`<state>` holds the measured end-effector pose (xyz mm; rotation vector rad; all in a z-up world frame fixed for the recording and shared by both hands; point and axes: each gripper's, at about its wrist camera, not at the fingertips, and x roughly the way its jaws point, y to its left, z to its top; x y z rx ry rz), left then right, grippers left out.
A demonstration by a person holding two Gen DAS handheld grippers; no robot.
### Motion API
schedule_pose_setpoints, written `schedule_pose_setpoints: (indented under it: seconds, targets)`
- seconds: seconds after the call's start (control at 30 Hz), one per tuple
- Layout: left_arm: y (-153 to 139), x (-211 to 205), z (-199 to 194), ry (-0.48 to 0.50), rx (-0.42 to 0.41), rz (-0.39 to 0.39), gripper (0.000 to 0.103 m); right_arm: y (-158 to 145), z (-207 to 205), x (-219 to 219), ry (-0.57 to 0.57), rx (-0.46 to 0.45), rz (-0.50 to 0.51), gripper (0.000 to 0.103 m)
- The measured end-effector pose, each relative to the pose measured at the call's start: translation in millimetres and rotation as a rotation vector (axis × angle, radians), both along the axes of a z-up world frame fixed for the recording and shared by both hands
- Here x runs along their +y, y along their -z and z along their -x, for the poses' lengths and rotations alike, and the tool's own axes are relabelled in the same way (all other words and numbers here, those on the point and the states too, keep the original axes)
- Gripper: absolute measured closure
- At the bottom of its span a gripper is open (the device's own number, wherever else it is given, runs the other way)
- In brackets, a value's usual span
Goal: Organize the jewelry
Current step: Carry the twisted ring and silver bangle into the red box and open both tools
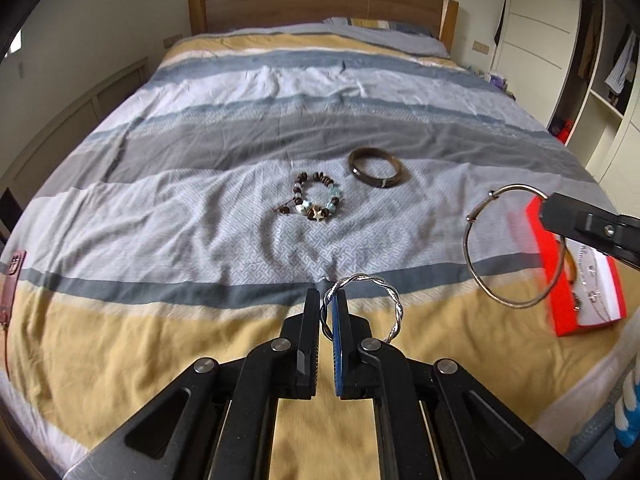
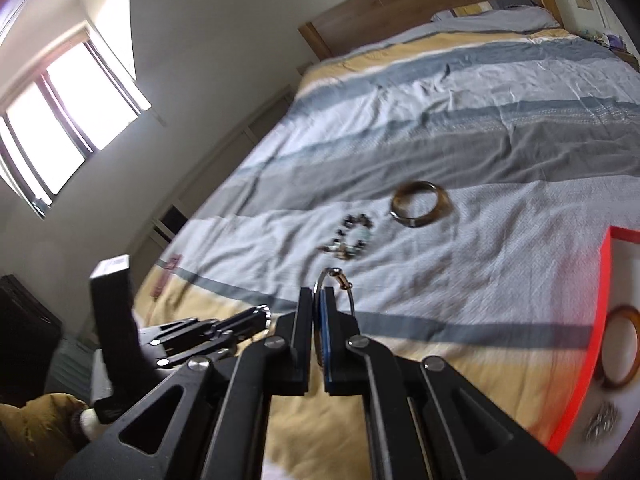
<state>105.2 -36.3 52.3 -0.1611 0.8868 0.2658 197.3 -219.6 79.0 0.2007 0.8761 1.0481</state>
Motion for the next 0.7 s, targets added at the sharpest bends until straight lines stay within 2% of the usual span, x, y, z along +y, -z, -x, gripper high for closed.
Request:
schedule_pose_setpoints:
  seconds: [0.17,0.37,0.5,0.7]
  targets:
    - [-24.0,-14.1,24.3,0.003,-0.035,-0.009,0.098,-26.4,32.1,-26.0,0.007,-0.045,-0.013,0.1]
    - [-45.5,-40.9,36.4,0.047,-0.064,-0.016,0.098,-43.4,48.6,-65.2,0.06,-0.082,0.002,0.1]
    - [-55.0,-68.9,31.2,0.095,-0.077,-0.004,0.098,-50.1,44.7,-101.5,0.125,-0.096,0.012,0.1]
    - [-58.0,-121.4,0.0,0.196,-0.072,0.01,0.098,-50.5,22.8,-160.4,0.23,-0.106,0.035,0.1]
